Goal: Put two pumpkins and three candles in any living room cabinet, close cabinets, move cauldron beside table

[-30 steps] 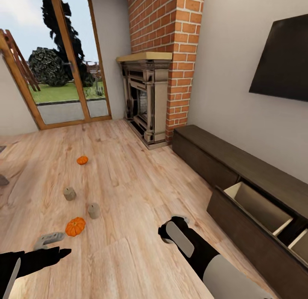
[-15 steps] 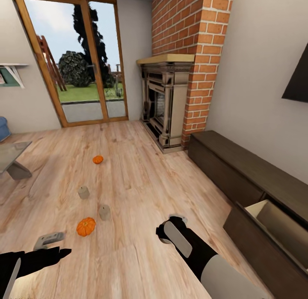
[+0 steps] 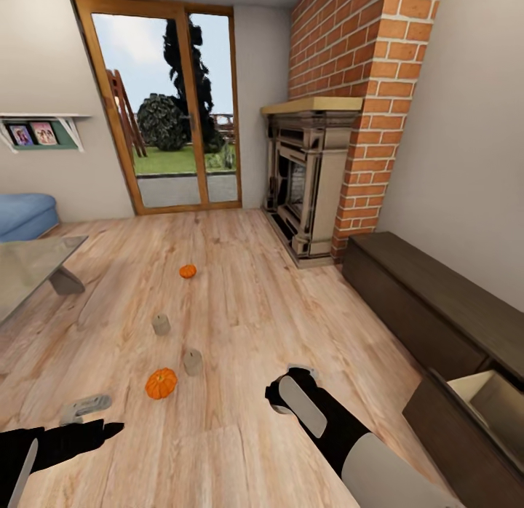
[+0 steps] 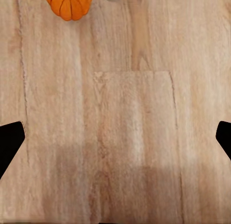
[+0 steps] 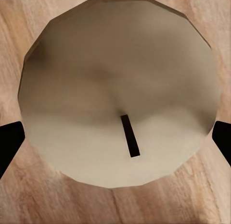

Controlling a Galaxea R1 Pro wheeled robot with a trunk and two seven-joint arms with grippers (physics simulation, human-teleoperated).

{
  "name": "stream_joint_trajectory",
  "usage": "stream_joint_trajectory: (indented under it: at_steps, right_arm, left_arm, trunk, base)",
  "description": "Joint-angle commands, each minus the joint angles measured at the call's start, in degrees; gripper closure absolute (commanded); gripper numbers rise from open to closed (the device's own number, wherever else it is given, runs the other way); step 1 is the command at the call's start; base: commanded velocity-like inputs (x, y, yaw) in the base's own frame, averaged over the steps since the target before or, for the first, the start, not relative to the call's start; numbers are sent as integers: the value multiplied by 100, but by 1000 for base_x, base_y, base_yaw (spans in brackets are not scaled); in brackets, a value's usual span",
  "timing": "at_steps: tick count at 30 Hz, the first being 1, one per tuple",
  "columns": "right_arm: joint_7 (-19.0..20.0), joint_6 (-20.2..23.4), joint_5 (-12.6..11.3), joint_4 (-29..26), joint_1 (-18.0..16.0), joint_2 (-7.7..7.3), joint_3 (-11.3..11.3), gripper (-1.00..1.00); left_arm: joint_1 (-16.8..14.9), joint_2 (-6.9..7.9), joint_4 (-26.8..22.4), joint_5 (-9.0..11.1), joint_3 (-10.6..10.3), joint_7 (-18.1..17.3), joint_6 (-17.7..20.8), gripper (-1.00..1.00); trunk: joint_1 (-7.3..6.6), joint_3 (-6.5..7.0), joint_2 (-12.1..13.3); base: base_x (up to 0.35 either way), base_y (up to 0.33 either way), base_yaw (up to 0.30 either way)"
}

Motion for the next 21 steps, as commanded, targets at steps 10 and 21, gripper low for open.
stream_joint_trajectory:
  at_steps: [10,21]
  right_arm:
    - [-37,8,-38,-7,-6,-3,5,100]
    - [-37,8,-37,-7,-6,-3,5,100]
  left_arm:
    - [-5,-113,-6,-55,-3,-20,12,-100]
    - [-5,-114,-7,-55,-1,-34,11,-100]
  trunk:
    - [-1,38,-3]
    - [-1,38,-3]
  base:
    - [96,-114,164]
    - [220,-253,11]
